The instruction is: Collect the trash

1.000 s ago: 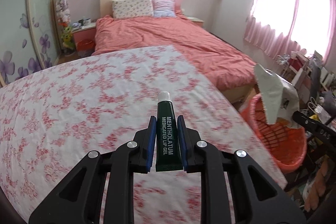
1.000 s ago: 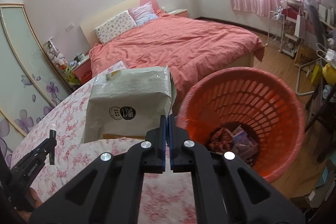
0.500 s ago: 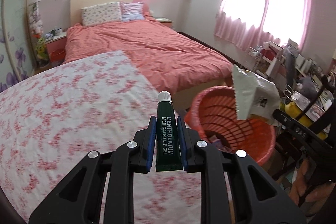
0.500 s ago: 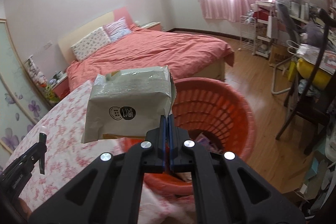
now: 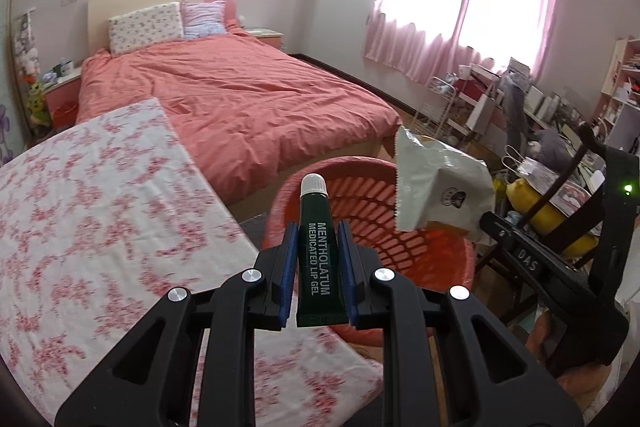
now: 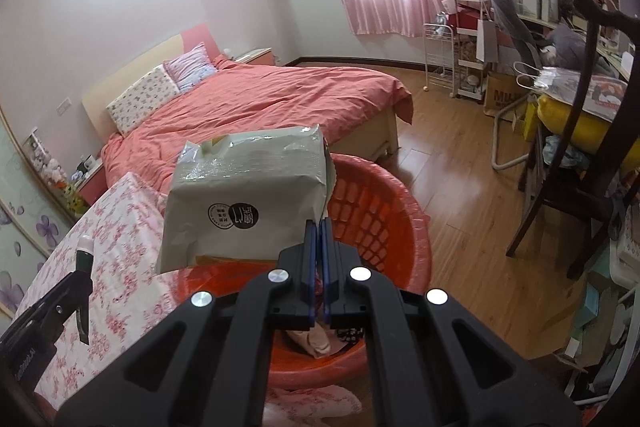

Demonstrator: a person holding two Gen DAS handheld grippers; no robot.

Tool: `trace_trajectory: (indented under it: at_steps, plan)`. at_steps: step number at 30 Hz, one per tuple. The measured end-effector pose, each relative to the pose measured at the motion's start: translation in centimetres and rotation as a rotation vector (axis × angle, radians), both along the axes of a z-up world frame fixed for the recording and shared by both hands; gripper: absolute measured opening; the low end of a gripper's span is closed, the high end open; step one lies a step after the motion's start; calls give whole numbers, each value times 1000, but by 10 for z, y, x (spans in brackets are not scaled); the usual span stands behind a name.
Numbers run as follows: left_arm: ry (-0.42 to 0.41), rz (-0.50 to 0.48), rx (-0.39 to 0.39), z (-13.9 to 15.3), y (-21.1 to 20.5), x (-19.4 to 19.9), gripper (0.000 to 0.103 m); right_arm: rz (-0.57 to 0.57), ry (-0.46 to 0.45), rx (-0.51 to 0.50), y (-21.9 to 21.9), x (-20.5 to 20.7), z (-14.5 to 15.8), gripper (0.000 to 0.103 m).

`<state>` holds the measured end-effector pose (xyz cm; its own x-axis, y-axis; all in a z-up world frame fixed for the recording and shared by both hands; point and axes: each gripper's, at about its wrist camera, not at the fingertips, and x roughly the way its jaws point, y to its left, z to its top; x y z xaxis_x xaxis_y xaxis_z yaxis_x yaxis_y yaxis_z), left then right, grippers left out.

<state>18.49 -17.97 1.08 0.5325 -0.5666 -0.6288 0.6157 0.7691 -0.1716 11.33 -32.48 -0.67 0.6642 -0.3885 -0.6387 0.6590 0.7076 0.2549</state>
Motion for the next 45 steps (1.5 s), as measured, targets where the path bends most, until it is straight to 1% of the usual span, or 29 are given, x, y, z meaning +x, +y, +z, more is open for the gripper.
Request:
trace_trajectory:
  at_steps: [10, 23, 26, 27, 28, 29, 30, 31, 33, 35, 36, 37, 38, 41, 43, 44, 45]
  plan:
    - [27, -50, 13, -11, -36, -6, 20, -47, 7, 23, -23, -4, -12, 4]
    - [68, -62, 39, -25, -57, -2, 20, -66, 2, 68, -47, -2, -24, 5]
    - [80, -54, 47, -30, -58, -1, 21, -38, 0, 90, -50, 2, -27, 13]
    - [84, -49, 52, -31, -57, -1, 27, -33, 1, 94, -52, 2, -28, 15]
    - [86, -43, 57, -32, -57, 0, 39, -30, 4, 96, -53, 3, -30, 18]
    - [85, -31, 60, -33, -55, 1, 43, -29, 6, 98, -53, 2, -30, 21]
    - [83, -21, 62, -33, -53, 1, 46, -30, 8, 98, -53, 1, -31, 27]
    - [83, -14, 66, -34, -51, 1, 47, -32, 8, 98, -53, 0, -32, 31]
    - [89, 6, 75, -35, -45, 3, 47, -31, 8, 100, -52, -3, -32, 34]
    - [90, 25, 76, -35, -38, 3, 48, -29, 6, 90, -50, -7, -29, 39]
    - [87, 37, 76, -33, -33, 2, 49, -28, 4, 77, -47, -10, -27, 44]
    - [84, 45, 75, -32, -29, 2, 51, -24, 2, 64, -45, -13, -24, 48]
    - [80, 54, 74, -30, -24, 1, 53, -20, 1, 53, -42, -14, -22, 49]
    - [58, 82, 65, -23, -8, -5, 57, 1, -10, 25, -31, -21, -13, 58]
    - [42, 102, 58, -16, 4, -12, 61, 22, -27, 1, -20, -29, -5, 67]
    - [31, 109, 52, -13, 11, -15, 63, 29, -33, -11, -16, -33, -2, 69]
    - [10, 121, 45, -8, 20, -22, 68, 37, -41, -25, -11, -37, 2, 75]
